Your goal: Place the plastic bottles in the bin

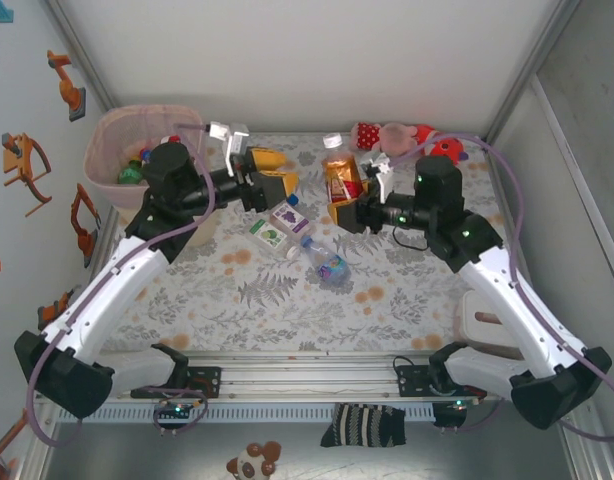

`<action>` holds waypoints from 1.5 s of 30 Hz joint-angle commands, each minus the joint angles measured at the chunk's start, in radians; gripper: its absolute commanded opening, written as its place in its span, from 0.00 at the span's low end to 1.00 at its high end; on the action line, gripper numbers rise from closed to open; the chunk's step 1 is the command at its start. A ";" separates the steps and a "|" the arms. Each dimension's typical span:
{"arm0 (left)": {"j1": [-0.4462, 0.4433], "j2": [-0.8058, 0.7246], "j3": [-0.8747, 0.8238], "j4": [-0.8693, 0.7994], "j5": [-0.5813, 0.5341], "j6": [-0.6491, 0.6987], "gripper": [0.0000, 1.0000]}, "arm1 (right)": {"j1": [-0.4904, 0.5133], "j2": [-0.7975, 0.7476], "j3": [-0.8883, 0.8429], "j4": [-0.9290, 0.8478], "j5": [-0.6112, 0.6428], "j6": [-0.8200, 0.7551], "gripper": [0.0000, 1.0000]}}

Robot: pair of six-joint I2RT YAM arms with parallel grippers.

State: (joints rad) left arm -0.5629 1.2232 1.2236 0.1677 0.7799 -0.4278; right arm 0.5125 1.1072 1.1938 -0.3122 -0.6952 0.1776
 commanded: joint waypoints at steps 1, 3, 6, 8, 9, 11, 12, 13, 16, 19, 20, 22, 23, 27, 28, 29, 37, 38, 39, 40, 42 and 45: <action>-0.059 0.040 0.062 0.114 0.051 -0.017 0.88 | 0.000 -0.048 -0.028 0.140 -0.108 0.045 0.49; -0.095 0.064 0.085 0.133 0.078 -0.016 0.89 | 0.000 -0.057 -0.028 0.159 -0.134 0.060 0.50; -0.142 0.096 0.121 0.123 0.098 0.000 0.88 | 0.003 -0.061 -0.024 0.187 -0.164 0.086 0.49; -0.170 0.115 0.146 0.103 0.099 0.019 0.88 | 0.004 -0.063 -0.019 0.198 -0.173 0.100 0.49; -0.180 0.124 0.153 0.099 0.099 0.024 0.87 | 0.006 -0.066 -0.018 0.203 -0.179 0.104 0.49; -0.200 0.139 0.168 0.102 0.099 0.025 0.84 | 0.007 -0.072 -0.019 0.220 -0.192 0.114 0.49; -0.206 0.147 0.174 0.102 0.099 0.024 0.83 | 0.009 -0.073 -0.020 0.222 -0.196 0.114 0.49; -0.215 0.154 0.182 0.102 0.103 0.024 0.80 | 0.009 -0.076 -0.020 0.222 -0.195 0.115 0.49; -0.233 0.172 0.197 0.105 0.105 0.025 0.75 | 0.009 -0.077 -0.023 0.219 -0.196 0.112 0.49; -0.242 0.180 0.200 0.121 0.105 0.018 0.69 | 0.009 -0.078 -0.024 0.217 -0.196 0.112 0.49; -0.244 0.181 0.203 0.126 0.105 0.014 0.67 | 0.009 -0.077 -0.024 0.217 -0.198 0.112 0.49; -0.246 0.184 0.203 0.131 0.109 0.008 0.64 | 0.010 -0.077 -0.025 0.219 -0.196 0.112 0.49; -0.247 0.186 0.205 0.133 0.113 0.009 0.63 | 0.010 -0.078 -0.025 0.218 -0.194 0.112 0.49; -0.249 0.185 0.202 0.138 0.123 0.008 0.56 | 0.011 -0.077 -0.025 0.216 -0.189 0.112 0.49; -0.249 0.183 0.201 0.140 0.124 0.008 0.54 | 0.011 -0.078 -0.024 0.214 -0.187 0.112 0.49; -0.249 0.180 0.199 0.141 0.124 0.009 0.52 | 0.011 -0.078 -0.024 0.211 -0.186 0.112 0.49; -0.247 0.133 0.200 0.021 0.066 0.123 0.50 | 0.012 -0.090 -0.022 0.182 -0.142 0.109 0.72; -0.244 0.122 0.204 -0.020 0.038 0.152 0.50 | 0.011 -0.095 -0.022 0.172 -0.127 0.106 0.75; -0.240 0.114 0.210 -0.056 0.014 0.175 0.50 | 0.011 -0.098 -0.020 0.162 -0.118 0.100 0.76; -0.236 0.102 0.215 -0.098 -0.015 0.200 0.50 | 0.011 -0.103 -0.017 0.148 -0.106 0.092 0.77; -0.224 0.083 0.228 -0.177 -0.073 0.241 0.50 | 0.011 -0.111 -0.013 0.115 -0.079 0.077 0.77; -0.189 0.056 0.248 -0.283 -0.159 0.281 0.50 | 0.011 -0.122 -0.004 0.061 -0.024 0.055 0.78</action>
State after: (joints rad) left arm -0.7799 1.3281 1.4254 0.0067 0.7208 -0.2379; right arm 0.5186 1.0096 1.1679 -0.1974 -0.7849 0.2657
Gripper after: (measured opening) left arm 0.518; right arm 0.777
